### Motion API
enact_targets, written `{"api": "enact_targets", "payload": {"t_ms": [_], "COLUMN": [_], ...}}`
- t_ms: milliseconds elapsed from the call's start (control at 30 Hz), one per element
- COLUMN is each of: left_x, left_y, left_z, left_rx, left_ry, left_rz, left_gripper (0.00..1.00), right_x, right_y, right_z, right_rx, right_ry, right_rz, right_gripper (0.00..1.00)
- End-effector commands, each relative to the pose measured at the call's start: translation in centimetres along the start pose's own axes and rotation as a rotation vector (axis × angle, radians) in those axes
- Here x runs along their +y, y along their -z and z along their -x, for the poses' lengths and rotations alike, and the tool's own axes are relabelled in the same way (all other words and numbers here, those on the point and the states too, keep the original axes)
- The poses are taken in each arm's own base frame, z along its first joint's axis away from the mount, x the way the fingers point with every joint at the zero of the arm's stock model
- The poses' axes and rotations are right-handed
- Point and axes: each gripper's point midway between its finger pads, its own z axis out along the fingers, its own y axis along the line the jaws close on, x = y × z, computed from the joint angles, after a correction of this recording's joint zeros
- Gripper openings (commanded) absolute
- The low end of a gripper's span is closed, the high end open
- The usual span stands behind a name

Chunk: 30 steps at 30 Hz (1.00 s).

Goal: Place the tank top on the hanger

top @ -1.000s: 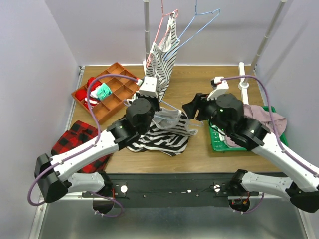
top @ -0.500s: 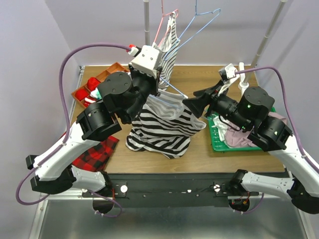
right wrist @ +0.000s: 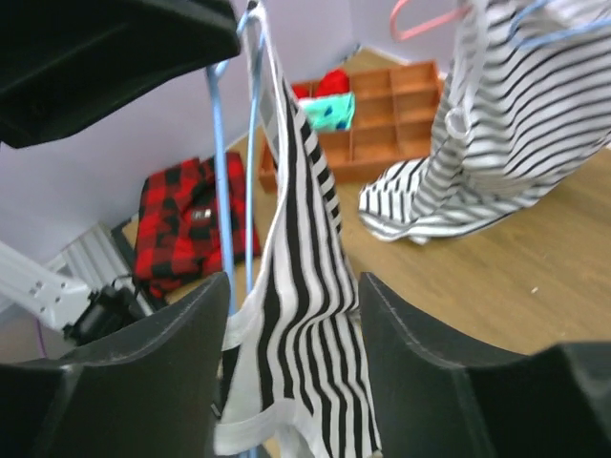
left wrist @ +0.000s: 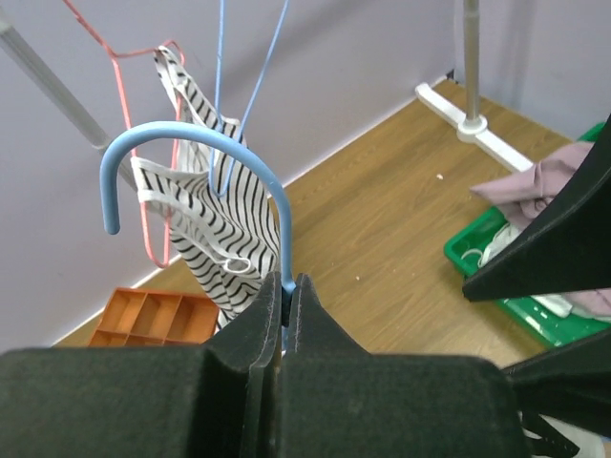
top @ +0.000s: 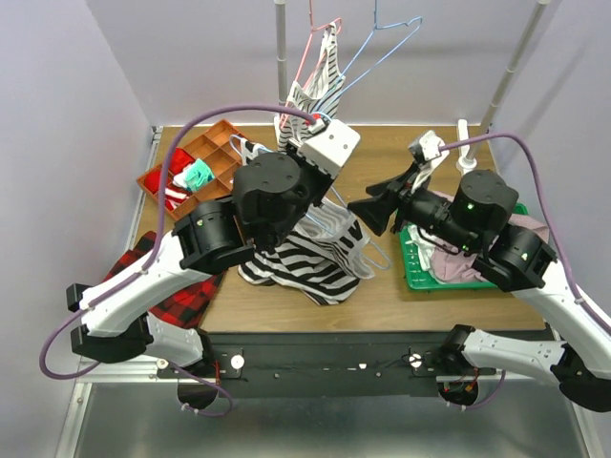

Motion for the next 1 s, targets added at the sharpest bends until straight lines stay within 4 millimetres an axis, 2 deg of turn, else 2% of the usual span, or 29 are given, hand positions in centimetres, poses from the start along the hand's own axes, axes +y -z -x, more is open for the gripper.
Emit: {"api": "enact_targets", "payload": {"t_ms": [0, 233, 367, 433, 567, 700, 800, 833, 900, 933, 967], "left_x": [-0.4, -2.0, -2.5, -2.6, -2.4, -2.5, -2.8, -2.8, -2.8, -2.8, -2.9], "left_y": [-0.2, -1.4, -1.8, -1.7, -1.8, -1.9, -2.1, -2.0, -2.0, -2.0, -2.0], "left_z": [-0.4, -1.7, -2.1, -1.6, -1.1, -0.9, -1.2, -1.2, -1.4, -1.4, -1.7], "left_rx": [-0.015, -0.014, -0.017, -0.035, -0.058, -0.068, -0.063, -0.066, -0.063, -0.063, -0.059], "left_ry": [0.012, 0.017, 0.04, 0.064, 0.112, 0.138, 0.142, 0.147, 0.15, 0.151, 0.152], "left_rz": [0.009, -0.015, -0.023, -0.028, -0.015, -0.008, -0.013, -0.013, -0.014, -0.014, -0.016], "left_gripper": [0.0, 0.0, 0.0, 0.0, 0.0, 0.0, 0.0, 0.0, 0.0, 0.0, 0.04], "right_x": [0.9, 0.7, 0.6, 0.6, 0.8, 0.8, 0.7, 0.6, 0.3, 0.2, 0.2], "right_y": [0.3, 0.6, 1.1, 1.2, 0.9, 0.8, 0.9, 0.9, 0.9, 1.0, 1.0], "right_z": [-4.6, -7.2, -7.6, -7.9, -10.0, -10.6, -10.2, -10.2, -9.9, -10.1, -10.0], "right_rx": [0.111, 0.14, 0.137, 0.143, 0.195, 0.204, 0.186, 0.185, 0.17, 0.172, 0.167], "right_ry": [-0.025, -0.064, -0.075, -0.08, -0.095, -0.104, -0.103, -0.102, -0.103, -0.105, -0.104], "right_rz": [0.072, 0.074, 0.066, 0.071, 0.091, 0.091, 0.083, 0.077, 0.061, 0.057, 0.059], "right_gripper": [0.62, 0.61, 0.61, 0.59, 0.55, 0.52, 0.42, 0.32, 0.18, 0.07, 0.01]}}
